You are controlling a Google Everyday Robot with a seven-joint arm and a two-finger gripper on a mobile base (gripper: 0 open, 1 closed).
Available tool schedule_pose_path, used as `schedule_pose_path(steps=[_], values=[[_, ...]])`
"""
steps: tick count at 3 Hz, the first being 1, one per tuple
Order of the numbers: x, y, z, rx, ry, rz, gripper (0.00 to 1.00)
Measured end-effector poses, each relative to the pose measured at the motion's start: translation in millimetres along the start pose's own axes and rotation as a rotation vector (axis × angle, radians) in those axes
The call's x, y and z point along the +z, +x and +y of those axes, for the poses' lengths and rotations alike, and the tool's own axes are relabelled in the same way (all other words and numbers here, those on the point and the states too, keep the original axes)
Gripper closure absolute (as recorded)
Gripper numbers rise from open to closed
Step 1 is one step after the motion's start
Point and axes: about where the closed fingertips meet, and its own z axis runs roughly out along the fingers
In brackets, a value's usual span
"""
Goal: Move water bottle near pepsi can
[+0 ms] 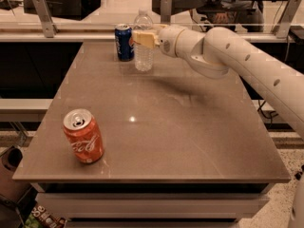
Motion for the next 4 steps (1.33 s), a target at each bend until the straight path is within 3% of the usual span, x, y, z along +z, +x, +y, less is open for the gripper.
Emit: schedule_pose_path(steps=[2,4], values=[[6.7,9.4,1.1,0.009,0.015,-0.025,1.0],[6.7,7.7,9.1,-0.054,0.066,0.047,1.0]])
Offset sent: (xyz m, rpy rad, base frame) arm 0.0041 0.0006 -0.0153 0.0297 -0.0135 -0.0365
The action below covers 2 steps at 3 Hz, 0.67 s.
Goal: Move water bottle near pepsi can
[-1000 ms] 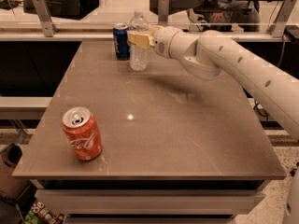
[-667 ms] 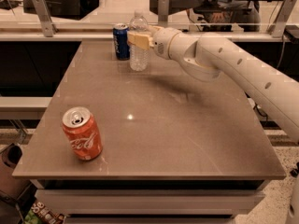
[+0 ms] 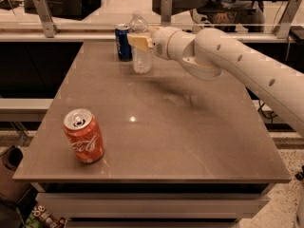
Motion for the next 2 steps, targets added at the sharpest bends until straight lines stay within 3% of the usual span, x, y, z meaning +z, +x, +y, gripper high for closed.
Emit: schedule_pose_path(steps=[1,2], values=[[-1.1,-2.9,0.6,-0.03,0.017,0.04,1.0],[-0.6,-2.9,0.4,-0.03,0.017,0.04,0.82]])
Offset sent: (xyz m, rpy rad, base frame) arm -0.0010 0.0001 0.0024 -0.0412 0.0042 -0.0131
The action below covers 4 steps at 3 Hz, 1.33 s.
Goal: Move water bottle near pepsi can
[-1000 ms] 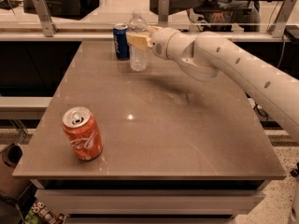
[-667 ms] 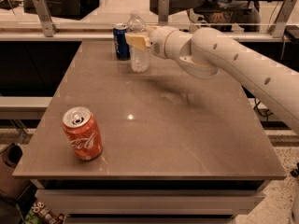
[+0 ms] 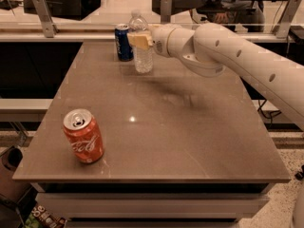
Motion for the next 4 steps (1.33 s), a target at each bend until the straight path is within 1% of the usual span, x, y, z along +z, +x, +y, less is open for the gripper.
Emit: schedule_pose_path(steps=[2,3,4], values=[[2.6,-1.3,3.9,-0.001,-0.006,-0.001,0.37],[4.2,-2.0,6.3,-0.001,-0.01,-0.002,0.12],[5.5,-2.7,8.3,-0.002,-0.013,-0.002,0.0]])
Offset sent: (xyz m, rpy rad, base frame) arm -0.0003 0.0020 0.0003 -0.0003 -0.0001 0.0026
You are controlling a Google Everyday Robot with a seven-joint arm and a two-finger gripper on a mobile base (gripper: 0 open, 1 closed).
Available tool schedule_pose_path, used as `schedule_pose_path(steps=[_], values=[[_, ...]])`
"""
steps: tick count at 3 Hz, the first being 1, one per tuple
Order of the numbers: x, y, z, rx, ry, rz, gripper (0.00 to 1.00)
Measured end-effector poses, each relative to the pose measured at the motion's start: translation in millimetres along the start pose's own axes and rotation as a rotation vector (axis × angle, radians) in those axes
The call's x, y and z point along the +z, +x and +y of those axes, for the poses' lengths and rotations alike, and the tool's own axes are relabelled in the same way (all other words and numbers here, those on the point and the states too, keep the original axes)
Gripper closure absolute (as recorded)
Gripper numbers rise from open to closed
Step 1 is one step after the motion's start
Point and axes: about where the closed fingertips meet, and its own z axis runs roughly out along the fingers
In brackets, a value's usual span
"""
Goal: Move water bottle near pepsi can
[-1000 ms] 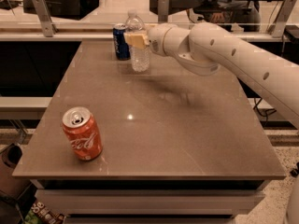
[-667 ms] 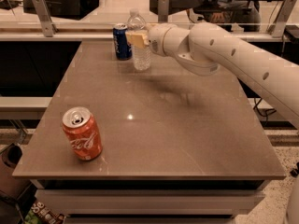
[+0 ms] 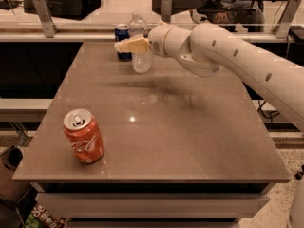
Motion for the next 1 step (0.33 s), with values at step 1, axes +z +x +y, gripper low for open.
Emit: schedule_pose_path(steps=[1], values=[[0.1,0.0,0.1,0.0,0.0,0.0,0.0]])
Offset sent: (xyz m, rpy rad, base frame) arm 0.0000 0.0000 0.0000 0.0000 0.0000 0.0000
